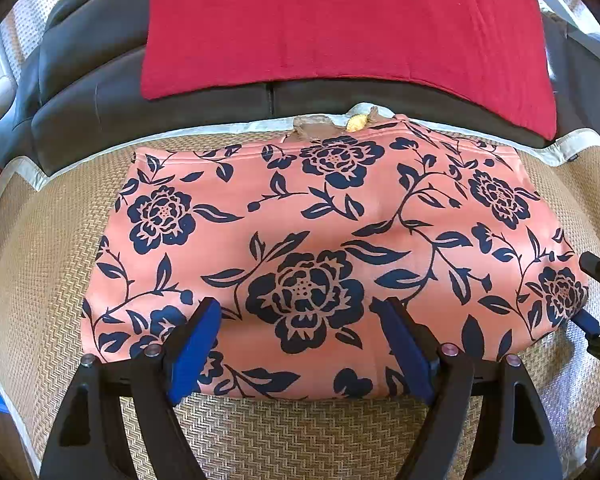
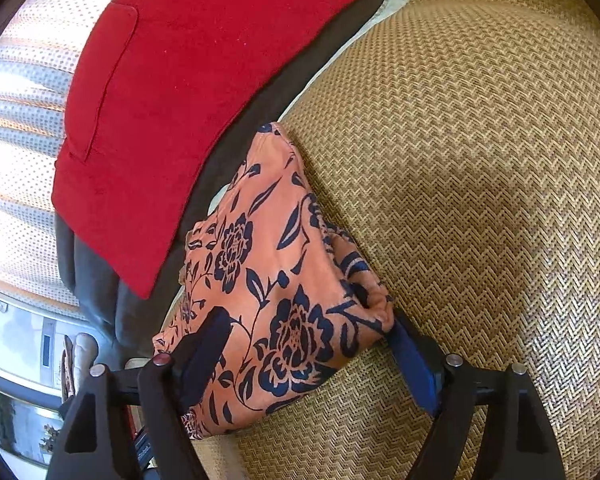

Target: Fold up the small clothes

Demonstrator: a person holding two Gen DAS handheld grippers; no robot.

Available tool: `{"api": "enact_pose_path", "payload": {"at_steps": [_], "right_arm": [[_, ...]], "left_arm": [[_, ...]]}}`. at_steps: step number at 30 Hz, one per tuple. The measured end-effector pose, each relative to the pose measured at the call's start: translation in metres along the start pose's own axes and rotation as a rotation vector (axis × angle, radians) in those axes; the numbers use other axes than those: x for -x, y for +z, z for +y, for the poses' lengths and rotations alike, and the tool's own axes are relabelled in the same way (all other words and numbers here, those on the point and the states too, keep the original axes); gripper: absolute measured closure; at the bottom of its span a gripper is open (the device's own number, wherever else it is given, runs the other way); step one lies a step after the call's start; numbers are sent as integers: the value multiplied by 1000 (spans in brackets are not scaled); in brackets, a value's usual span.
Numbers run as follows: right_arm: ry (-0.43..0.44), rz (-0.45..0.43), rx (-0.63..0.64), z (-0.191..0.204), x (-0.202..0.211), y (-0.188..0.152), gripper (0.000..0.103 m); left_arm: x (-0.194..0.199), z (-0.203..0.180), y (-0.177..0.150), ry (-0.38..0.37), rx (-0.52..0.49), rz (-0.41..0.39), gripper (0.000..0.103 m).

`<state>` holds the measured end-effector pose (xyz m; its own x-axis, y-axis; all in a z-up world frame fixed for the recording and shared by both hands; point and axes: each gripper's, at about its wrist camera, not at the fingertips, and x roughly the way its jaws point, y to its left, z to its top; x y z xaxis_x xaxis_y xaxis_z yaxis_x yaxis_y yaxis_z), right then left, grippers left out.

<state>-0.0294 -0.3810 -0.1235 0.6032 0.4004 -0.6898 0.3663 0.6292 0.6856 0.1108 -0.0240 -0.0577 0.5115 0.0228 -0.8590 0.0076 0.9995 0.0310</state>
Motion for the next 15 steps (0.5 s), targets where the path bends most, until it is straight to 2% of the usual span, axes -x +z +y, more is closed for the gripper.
{"api": "enact_pose_path", "payload": {"at_steps": [9, 11, 12, 15], "right_arm": [[-11, -9, 21, 4, -2, 1, 22], [-27, -14, 38, 6, -2, 1, 28], [-41, -13, 48, 7, -3, 2, 33], [-53, -6, 50, 6, -4, 3, 35]], "left_arm": [[-5, 0, 6, 6, 14, 1, 21], [-8, -1, 8, 2, 15, 1, 21], [-9, -2, 10, 0, 15, 1, 21], [-15, -6, 15, -11, 19, 3, 21]]}}
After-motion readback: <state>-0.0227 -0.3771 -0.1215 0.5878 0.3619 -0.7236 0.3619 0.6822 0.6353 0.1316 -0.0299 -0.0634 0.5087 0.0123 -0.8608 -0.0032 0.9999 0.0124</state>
